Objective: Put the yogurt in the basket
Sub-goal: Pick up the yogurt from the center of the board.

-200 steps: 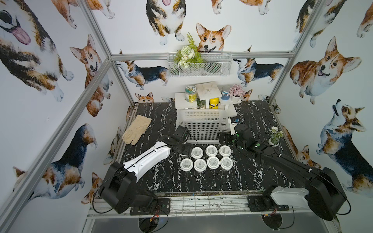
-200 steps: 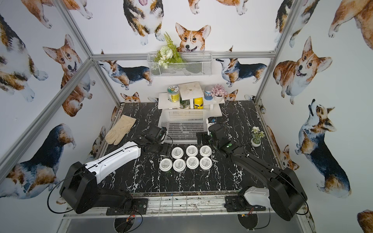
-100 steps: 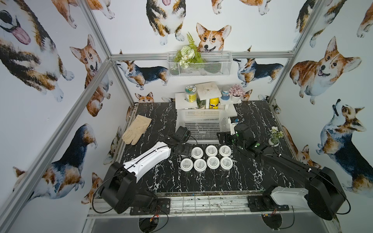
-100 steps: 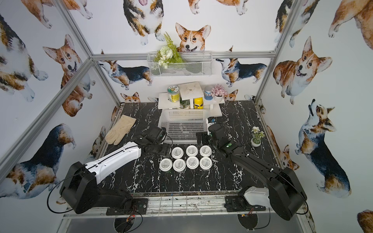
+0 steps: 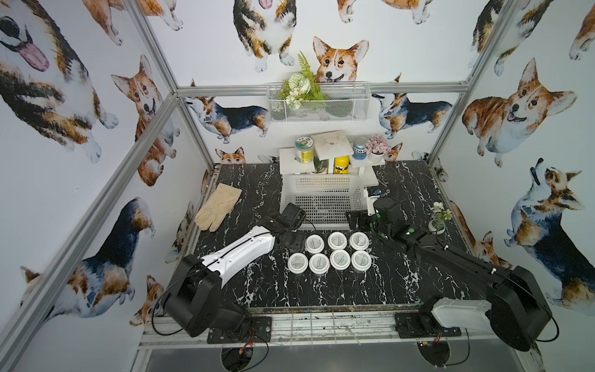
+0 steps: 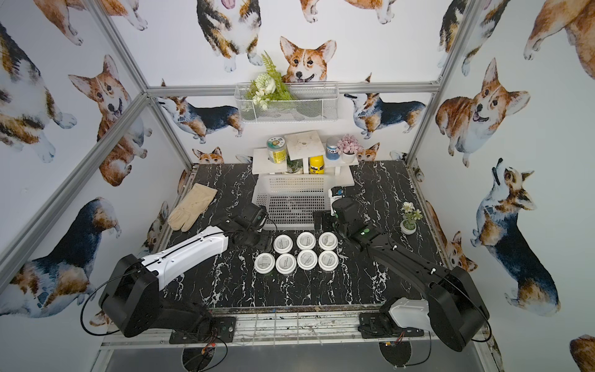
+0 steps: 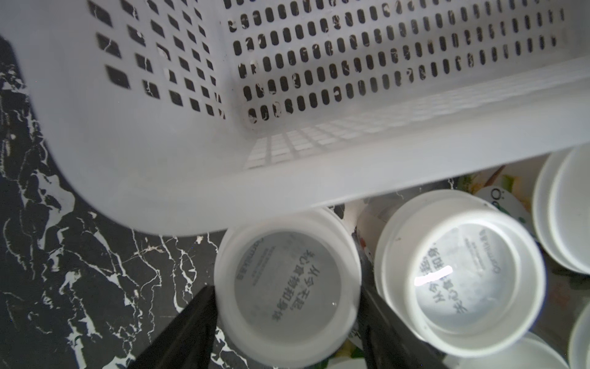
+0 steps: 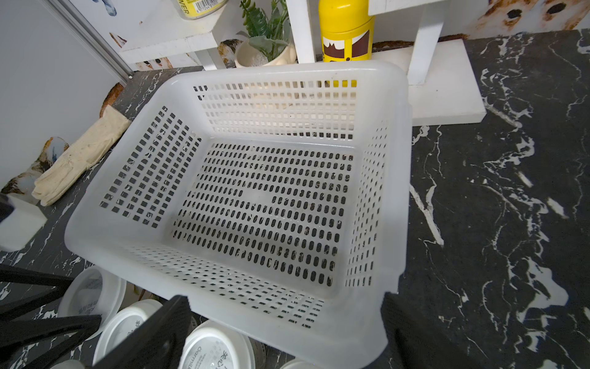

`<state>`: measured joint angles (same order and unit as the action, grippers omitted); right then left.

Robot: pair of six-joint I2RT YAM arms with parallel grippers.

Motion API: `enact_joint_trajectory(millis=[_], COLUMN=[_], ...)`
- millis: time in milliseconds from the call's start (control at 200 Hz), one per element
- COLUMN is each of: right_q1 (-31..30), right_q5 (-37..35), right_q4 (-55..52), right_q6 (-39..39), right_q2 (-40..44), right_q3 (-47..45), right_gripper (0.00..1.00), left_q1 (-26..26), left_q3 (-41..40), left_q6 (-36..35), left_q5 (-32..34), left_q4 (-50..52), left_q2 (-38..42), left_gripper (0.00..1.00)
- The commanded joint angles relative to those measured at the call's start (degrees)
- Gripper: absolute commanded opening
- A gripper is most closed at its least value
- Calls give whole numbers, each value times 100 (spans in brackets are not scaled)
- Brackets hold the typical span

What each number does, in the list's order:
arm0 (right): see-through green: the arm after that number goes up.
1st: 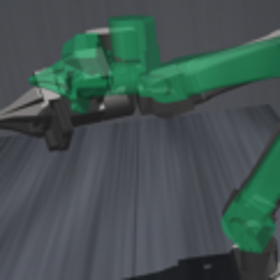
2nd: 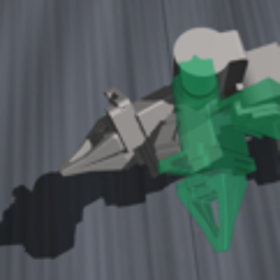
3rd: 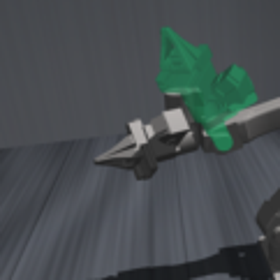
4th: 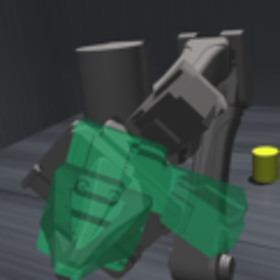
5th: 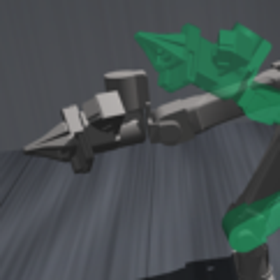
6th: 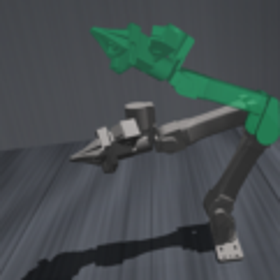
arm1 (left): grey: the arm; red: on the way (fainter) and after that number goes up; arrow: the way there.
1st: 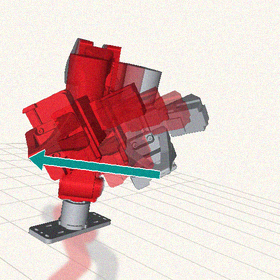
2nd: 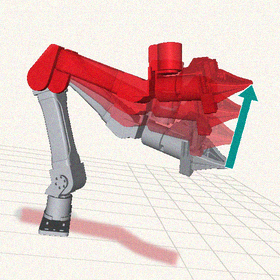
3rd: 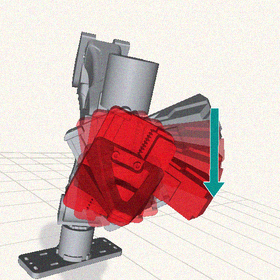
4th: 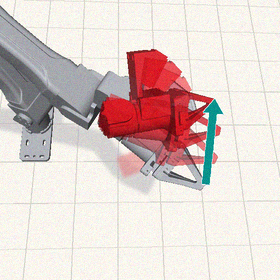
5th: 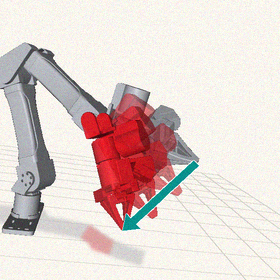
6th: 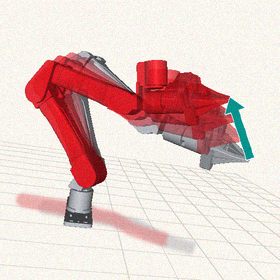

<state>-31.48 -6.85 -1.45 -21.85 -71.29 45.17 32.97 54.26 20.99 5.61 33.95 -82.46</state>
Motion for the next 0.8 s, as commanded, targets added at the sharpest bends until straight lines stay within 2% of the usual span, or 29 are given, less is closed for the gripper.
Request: enact_joint_trajectory(millis=[0, 255, 465, 796], right_q1=[2, -1, 2, 7], right_q5=[18, 26, 35, 52], right_q4=[-34, -37, -48, -83], right_q6=[66, 66, 74, 76], right_q2=[-2, -8, -42, -114], right_q3=[45, 61, 71, 114], right_gripper=[99, 99, 99, 99], left_q1=[-1, 8, 8, 8], left_q3=[15, -12, 175, 715], left_q6=[-8, -23, -112, -201], left_q5=[46, 91, 89, -4], left_q4=[-17, 35, 451, 1547], left_q2=[-44, -27, 68, 644], left_gripper=[69, 59, 59, 59])
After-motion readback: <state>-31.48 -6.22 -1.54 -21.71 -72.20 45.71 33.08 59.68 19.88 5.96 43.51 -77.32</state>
